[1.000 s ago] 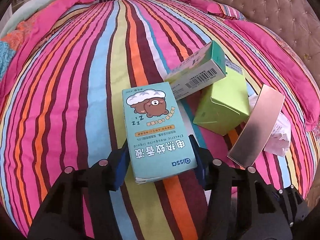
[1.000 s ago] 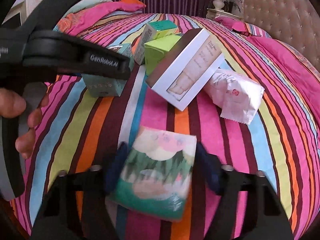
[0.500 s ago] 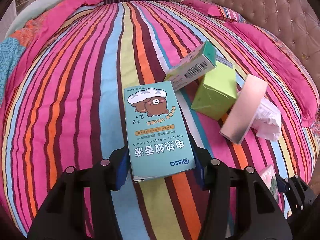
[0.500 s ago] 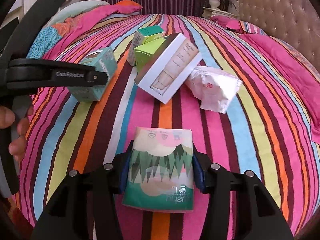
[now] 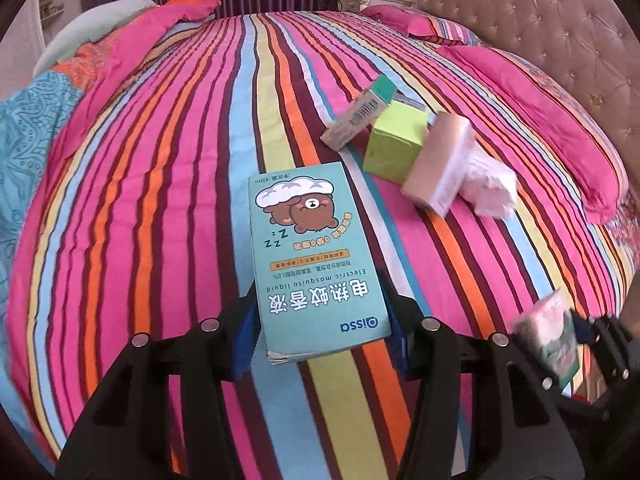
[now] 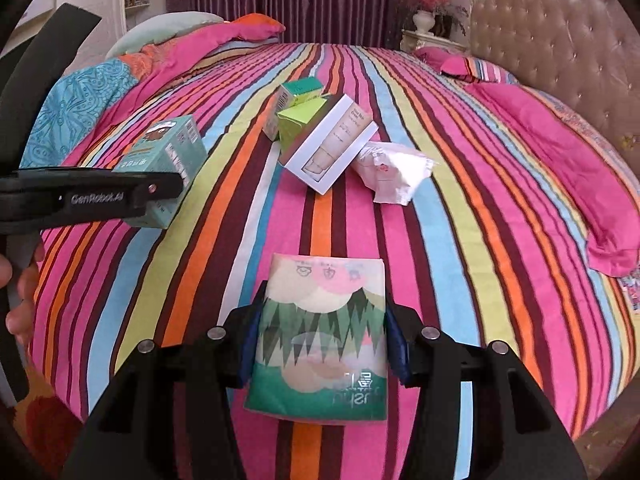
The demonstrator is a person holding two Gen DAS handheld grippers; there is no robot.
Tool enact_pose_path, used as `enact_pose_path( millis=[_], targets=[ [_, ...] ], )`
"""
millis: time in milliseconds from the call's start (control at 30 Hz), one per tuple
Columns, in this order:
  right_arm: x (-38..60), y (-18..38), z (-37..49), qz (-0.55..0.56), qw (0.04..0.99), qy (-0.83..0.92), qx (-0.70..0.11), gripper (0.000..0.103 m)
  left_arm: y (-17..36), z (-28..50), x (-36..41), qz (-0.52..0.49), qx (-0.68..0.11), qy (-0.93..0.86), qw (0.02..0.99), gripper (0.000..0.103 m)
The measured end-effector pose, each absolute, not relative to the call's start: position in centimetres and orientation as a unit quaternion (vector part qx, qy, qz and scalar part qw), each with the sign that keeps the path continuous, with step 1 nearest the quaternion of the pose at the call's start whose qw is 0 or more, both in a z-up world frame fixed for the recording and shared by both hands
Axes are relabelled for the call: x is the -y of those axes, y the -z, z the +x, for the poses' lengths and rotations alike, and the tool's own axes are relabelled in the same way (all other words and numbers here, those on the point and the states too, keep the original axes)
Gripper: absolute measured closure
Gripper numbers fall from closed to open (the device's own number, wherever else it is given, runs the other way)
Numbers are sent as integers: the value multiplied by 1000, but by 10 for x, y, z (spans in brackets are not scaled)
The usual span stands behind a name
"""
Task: Collect trash
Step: 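Carry the teal box and green tissue pack toward the wastebasket with both tools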
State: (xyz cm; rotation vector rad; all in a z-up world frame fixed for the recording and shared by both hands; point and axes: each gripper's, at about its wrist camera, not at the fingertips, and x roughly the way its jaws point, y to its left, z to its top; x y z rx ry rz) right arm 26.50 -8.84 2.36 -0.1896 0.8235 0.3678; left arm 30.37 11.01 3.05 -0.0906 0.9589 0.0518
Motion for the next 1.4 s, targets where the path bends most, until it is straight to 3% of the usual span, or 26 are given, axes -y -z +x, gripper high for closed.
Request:
enact_pose_path(
  millis=[400, 733, 1400],
  targets=[
    [129, -33, 206, -75, 896, -188, -396, 55, -34, 188, -91, -30, -433, -12, 901, 51],
    [172, -25, 163, 4, 863, -234, -447, 55, -19, 100, -74, -35, -426, 1, 904, 51],
    [176, 51, 108, 28, 790, -237, -565, 55, 52, 28, -10, -29, -520, 65, 851, 51]
  ],
)
